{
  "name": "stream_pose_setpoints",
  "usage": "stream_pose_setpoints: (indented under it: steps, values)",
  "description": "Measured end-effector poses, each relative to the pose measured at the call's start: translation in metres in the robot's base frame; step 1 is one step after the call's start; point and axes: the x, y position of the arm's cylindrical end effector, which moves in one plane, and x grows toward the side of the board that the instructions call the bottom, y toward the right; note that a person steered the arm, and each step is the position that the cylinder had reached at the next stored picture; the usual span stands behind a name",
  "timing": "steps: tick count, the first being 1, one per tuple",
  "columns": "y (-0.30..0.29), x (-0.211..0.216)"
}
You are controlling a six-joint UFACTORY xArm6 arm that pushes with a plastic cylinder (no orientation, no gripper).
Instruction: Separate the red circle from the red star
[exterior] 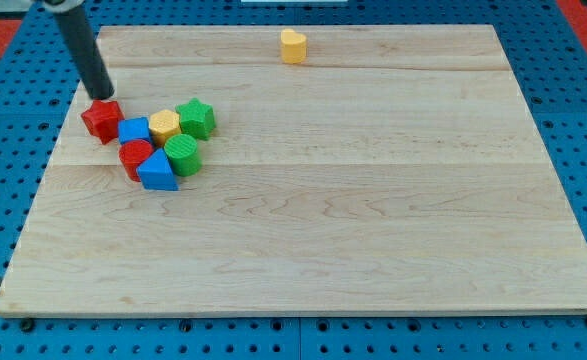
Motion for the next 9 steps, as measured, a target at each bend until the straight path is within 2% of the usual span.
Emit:
stream_pose_setpoints:
  steps: [2,3,4,5,7,8,9]
  values:
    - [0.058,0.110]
    - [0.078,0.144]
    - [0.018,0.160]
    - [0.062,0.205]
    - [0.172,0.206]
    - [0.149,0.202]
    - [0.181,0.174]
